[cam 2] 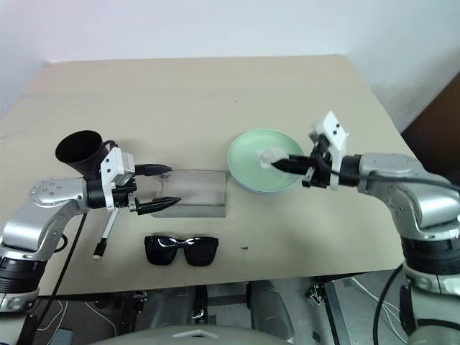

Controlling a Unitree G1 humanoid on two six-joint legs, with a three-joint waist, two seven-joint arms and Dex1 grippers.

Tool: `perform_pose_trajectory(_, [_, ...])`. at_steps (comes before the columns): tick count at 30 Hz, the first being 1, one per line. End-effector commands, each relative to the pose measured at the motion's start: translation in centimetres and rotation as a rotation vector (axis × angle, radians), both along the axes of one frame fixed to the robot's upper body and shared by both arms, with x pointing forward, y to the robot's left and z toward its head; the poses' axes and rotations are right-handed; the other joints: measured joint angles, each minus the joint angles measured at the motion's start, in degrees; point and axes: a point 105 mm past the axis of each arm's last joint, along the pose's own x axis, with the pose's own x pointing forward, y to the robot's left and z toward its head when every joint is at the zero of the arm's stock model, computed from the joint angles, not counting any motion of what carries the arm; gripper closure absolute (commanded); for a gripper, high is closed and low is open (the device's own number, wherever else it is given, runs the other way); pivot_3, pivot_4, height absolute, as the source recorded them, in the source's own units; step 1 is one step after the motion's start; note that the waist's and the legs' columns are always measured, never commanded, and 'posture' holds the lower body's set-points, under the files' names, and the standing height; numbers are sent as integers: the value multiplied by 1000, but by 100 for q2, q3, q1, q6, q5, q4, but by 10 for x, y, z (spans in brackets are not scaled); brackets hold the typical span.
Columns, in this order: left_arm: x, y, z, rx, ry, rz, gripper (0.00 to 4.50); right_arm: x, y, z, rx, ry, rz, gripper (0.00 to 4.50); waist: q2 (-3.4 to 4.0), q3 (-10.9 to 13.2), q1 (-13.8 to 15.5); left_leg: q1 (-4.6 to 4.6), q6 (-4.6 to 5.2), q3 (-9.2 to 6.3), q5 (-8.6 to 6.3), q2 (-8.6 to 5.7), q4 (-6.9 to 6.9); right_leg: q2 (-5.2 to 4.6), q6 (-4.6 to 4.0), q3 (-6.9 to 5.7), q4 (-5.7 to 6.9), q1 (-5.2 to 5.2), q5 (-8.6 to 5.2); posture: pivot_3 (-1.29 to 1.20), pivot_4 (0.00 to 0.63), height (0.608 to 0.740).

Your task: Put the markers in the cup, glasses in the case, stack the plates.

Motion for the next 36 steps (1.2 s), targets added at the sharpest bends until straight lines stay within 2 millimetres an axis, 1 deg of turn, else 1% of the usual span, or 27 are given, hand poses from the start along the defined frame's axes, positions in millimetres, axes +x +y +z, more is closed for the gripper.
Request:
perform_pose_trajectory(1, [-6, 2, 14, -6, -34, -3, 0, 20, -5, -2, -32, -23, -66, 4453, -1, 0, 3, -1, 0, 0, 0, -1, -2, -3, 0, 0, -1, -1, 0, 0, 150, 735])
perform_pose_trajectory(3, [-10, 4, 16, -4, -31, 4, 0, 32, -5, -9, -59, -21, -87, 4453, -1, 1, 0, -5, 0, 1, 0, -1, -3, -4, -1, 0, -3, -5, 0, 0, 150, 735])
perform_pose_trajectory(6, [-14, 6, 19, -5, -25, 13, 0, 44, -3, -14, -72, -14, -93, 4453, 0, 2, 0, -7, 0, 3, 0, -1, -6, -6, -1, 1, -3, -8, 0, 0, 150, 735])
perform_pose_trajectory(8, [-19, 8, 20, 6, -19, 16, 0, 50, -1, -16, -75, -13, -98, 3997, 1, 2, 0, -8, 0, 3, 0, -1, -9, -5, -1, 0, -3, -11, 0, 0, 150, 735])
perform_pose_trajectory(9, [-22, 9, 21, 9, -13, 20, 0, 52, 1, -17, -72, -11, -94, 3838, 2, 2, -1, -8, 0, 3, 0, -1, -10, -4, -1, 0, -3, -11, 0, 0, 150, 735])
perform_pose_trajectory(11, [-26, 10, 22, 11, -5, 27, 0, 56, 4, -18, -72, -9, -88, 3232, 1, 2, -2, -8, 0, 5, 0, -1, -13, -5, 0, 0, -3, -12, 0, 0, 150, 735])
perform_pose_trajectory(14, [-33, 14, 25, 3, 2, 53, 0, 58, 8, -19, -80, -10, -64, 2142, 2, 2, -2, -8, 0, 4, 0, -1, -15, -3, 0, -1, -3, -13, 0, 0, 150, 735])
perform_pose_trajectory(15, [-36, 16, 26, -3, 10, 59, 0, 58, 9, -18, -80, -11, -55, 1852, 2, 2, -3, -8, 0, 4, 0, -1, -15, -3, 0, -1, -3, -13, 0, 0, 150, 735])
perform_pose_trajectory(17, [-39, 18, 27, -4, 19, 69, 0, 58, 10, -18, -85, -12, -41, 1073, 2, 3, -3, -8, 0, 4, 0, -1, -16, -4, 0, -1, -3, -13, 0, 0, 150, 735])
perform_pose_trajectory(18, [-41, 20, 27, -3, 19, 79, 0, 58, 11, -18, -89, -6, -32, 772, 2, 3, -4, -8, 0, 4, 0, -1, -16, -4, 0, -1, -4, -13, 0, 0, 150, 735])
perform_pose_trajectory(20, [-43, 23, 27, 1, 20, 97, 0, 58, 12, -18, -97, -2, -13, 32, 2, 3, -1, -7, 0, 4, 0, -1, -15, -4, 0, -1, -3, -13, 0, 0, 150, 735])
perform_pose_trajectory(25, [-54, 33, 28, 4, 2, 167, 0, 56, 18, -2, -48, -46, 33, 11, 2, 3, -17, -7, -1, 6, -1, -1, -21, -10, -2, 0, -6, -17, 0, 0, 150, 735])
perform_pose_trajectory(30, [-60, 41, 29, 13, -41, 235, 0, 46, 25, 8, -16, -71, 111, 11, 2, 3, -5, -1, -3, 7, 0, -2, -54, -23, -4, -2, -22, -18, 0, 0, 150, 735])
perform_pose_trajectory(32, [-62, 43, 28, 23, -42, 247, 0, 45, 25, 10, -11, -80, 120, 11, 2, 3, -5, 0, -3, 8, 0, -2, -67, -26, -5, -2, -34, -19, 0, 0, 150, 735])
perform_pose_trajectory(34, [-64, 43, 28, 21, -46, 252, 0, 41, 27, 10, -3, -47, 153, 11, 2, 3, -3, -1, -3, 10, -1, -3, -77, -30, -5, -3, -45, -18, 0, 0, 150, 735])
perform_pose_trajectory(36, [-66, 48, 29, 32, -51, 270, 0, 31, 36, 11, 15, 39, 233, 11, 3, 3, -7, -3, -4, 12, -1, -3, -83, -33, -6, -4, -59, -17, 1, 0, 150, 735])
